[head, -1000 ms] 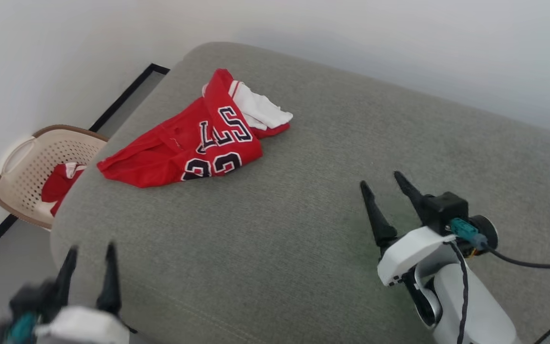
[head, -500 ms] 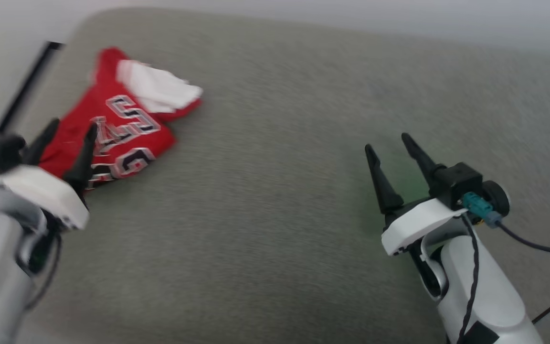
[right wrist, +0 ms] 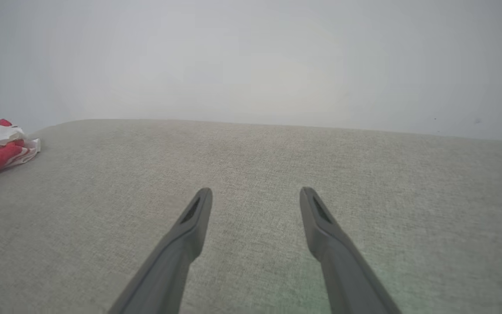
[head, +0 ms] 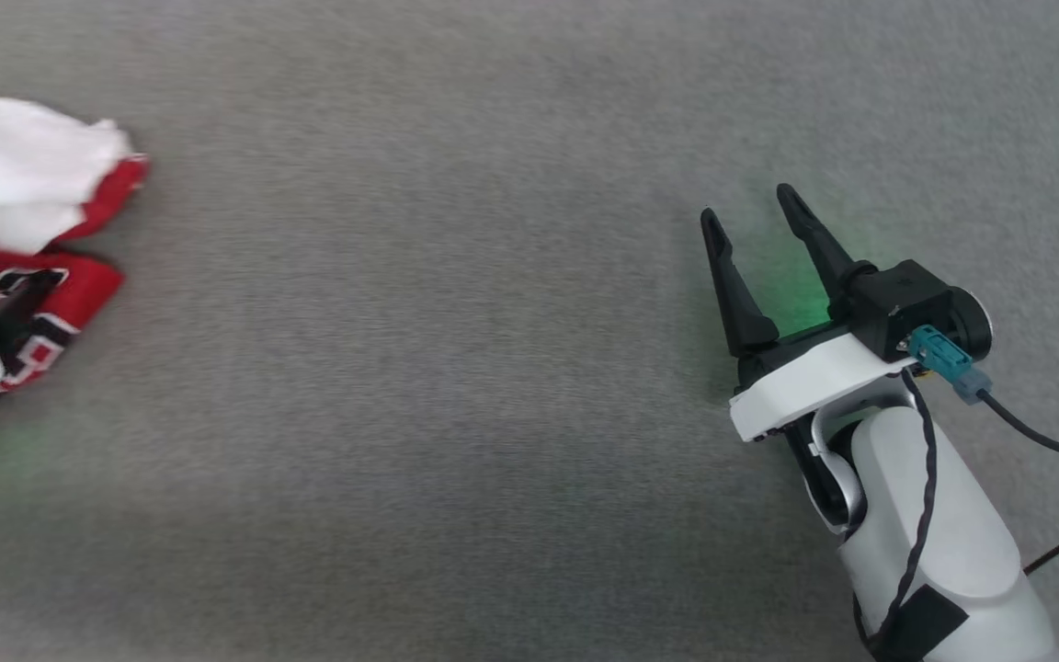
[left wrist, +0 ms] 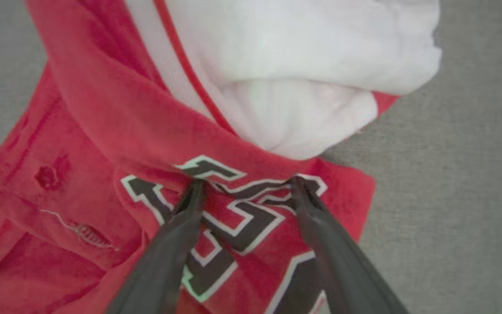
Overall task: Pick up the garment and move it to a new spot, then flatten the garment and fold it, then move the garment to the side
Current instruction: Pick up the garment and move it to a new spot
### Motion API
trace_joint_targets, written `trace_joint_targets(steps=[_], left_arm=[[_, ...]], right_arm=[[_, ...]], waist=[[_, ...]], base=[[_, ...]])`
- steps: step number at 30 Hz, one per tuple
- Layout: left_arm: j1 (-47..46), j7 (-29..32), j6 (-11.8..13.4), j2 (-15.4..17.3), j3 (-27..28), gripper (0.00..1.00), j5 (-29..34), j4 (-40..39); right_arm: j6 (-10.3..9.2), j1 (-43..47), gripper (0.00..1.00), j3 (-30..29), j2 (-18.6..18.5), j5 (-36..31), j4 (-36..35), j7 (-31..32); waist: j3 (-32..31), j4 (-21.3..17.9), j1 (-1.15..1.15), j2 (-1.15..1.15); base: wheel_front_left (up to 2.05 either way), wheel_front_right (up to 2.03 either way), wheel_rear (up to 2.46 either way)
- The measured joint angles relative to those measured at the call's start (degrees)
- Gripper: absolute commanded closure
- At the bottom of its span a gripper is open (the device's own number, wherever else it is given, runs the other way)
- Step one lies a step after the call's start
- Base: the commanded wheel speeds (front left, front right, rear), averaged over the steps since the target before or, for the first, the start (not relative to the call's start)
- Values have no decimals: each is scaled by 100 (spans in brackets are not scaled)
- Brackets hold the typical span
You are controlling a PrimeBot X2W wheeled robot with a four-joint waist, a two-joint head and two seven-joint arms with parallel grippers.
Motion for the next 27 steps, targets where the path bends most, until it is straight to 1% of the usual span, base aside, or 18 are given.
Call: trace_joint_targets(steps=[2, 5, 6, 7, 8, 11, 15, 22, 25, 27], left_arm=[[-36, 93, 0, 19, -64, 0, -204, 190], [-103, 105, 1, 66, -156, 0, -338, 378], [-120, 103, 1, 86, -202, 35, -363, 426], [-135, 93, 0, 99, -271, 51, -364, 438], [-145, 40, 0, 115, -332, 100, -364, 457], [-163, -235, 8, 107, -471, 100, -364, 490], [-279, -764, 8, 76, -708, 100, -250, 399], [-653, -1322, 7, 115, -1243, 100, -85, -452], [-827, -1414, 7, 100, -1399, 100, -161, -1031], [-943, -1351, 7, 79, -1477, 100, -320, -1505]], right_arm=[[0, 1, 0, 7, 2, 30, -45, 0], [0, 7, 0, -10, 0, 35, -113, 1], [-1, 9, 0, -16, -1, 35, -126, 1], [0, 10, 0, -22, 0, 35, -130, 0], [0, 16, 0, -31, 0, 35, -129, 1], [0, 47, 0, -70, 0, 41, -122, 1], [0, 94, 0, -27, 2, 119, -99, 1], [0, 299, 0, 56, 3, 381, -27, 0], [0, 426, 0, 55, 3, 519, -37, 1], [0, 506, 0, 21, 3, 617, -68, 0]], waist=[[103, -113, 0, 0], [217, -246, 0, 0], [241, -279, 0, 0], [255, -303, 0, 0], [252, -314, 0, 0], [167, -302, 0, 0], [-33, -277, 0, 0], [-509, -301, 0, 0], [-679, -375, 0, 0], [-745, -465, 0, 0]], base=[[0, 0, 0], [0, 0, 0], [0, 0, 0], [0, 0, 0], [0, 0, 0], [0, 0, 0], [0, 0, 0], [0, 0, 0], [0, 0, 0], [0, 0, 0]])
